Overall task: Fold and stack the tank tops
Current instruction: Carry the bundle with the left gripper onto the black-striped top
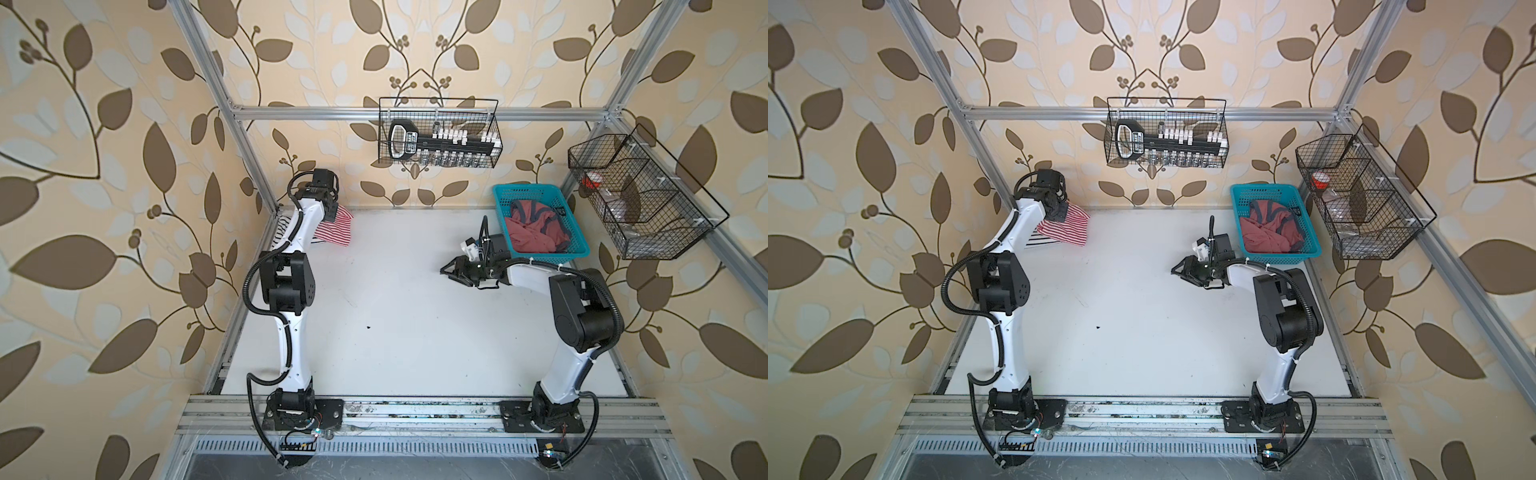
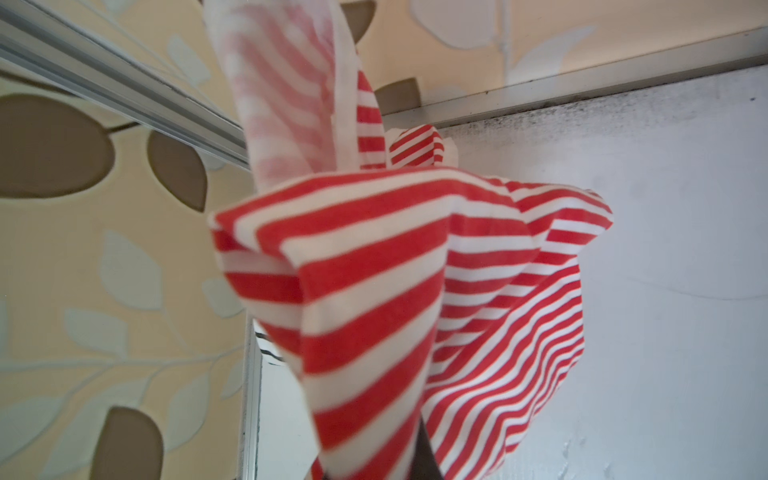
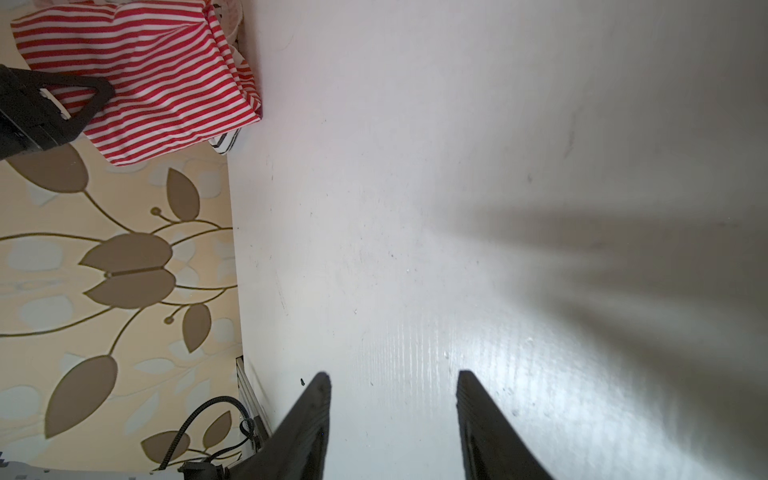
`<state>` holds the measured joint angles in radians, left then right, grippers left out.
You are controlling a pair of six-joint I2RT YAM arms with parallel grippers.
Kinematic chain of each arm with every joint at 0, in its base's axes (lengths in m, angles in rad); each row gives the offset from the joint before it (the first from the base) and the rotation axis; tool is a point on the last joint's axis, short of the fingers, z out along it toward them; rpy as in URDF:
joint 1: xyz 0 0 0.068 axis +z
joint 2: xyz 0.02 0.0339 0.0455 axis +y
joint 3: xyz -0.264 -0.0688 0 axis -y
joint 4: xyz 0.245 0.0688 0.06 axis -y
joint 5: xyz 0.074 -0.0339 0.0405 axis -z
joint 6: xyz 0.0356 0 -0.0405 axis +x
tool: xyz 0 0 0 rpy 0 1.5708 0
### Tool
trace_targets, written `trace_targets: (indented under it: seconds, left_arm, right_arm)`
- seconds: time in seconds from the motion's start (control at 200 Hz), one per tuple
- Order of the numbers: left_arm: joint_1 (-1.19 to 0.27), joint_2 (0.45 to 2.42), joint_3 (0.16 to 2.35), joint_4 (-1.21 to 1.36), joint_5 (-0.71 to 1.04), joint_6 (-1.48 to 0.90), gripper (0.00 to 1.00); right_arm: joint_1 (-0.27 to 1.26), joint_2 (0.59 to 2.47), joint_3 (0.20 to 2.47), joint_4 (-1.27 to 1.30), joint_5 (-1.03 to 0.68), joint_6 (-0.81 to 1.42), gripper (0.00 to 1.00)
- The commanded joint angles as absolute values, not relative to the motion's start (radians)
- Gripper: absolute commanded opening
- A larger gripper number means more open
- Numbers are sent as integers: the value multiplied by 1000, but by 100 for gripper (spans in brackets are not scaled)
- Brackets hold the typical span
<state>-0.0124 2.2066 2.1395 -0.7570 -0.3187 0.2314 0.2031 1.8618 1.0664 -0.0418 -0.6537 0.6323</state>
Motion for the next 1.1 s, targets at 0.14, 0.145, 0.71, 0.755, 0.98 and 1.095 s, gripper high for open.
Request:
trace_targets:
  seconds: [0.14,0.145,0.71,0.755,0.98,1.095]
  left_arm:
    - [34,2080,2096,-707,-326,251,0]
    - [35,2080,2096,-707,-326,251,0]
    - [139,2127,2062,-641,-215,254,0]
    - [153,2147,2062,-632,-196,252,0]
    - [205,2269,2073,-572,-101,245,0]
    - [225,2341,2105,-544,-91,209,0]
  right_arm:
    - [225,1903,1115,-53,-654,632,50]
    - [226,1904,1117,-53,-654,632,50]
    - [261,1948,1161,-89,-632,629,50]
    - [266,1954,1167,-95,-629,629,50]
    - [295,1991,1204,-134,-607,622,50]
    - [312,2012,1219,-154,-597,623,50]
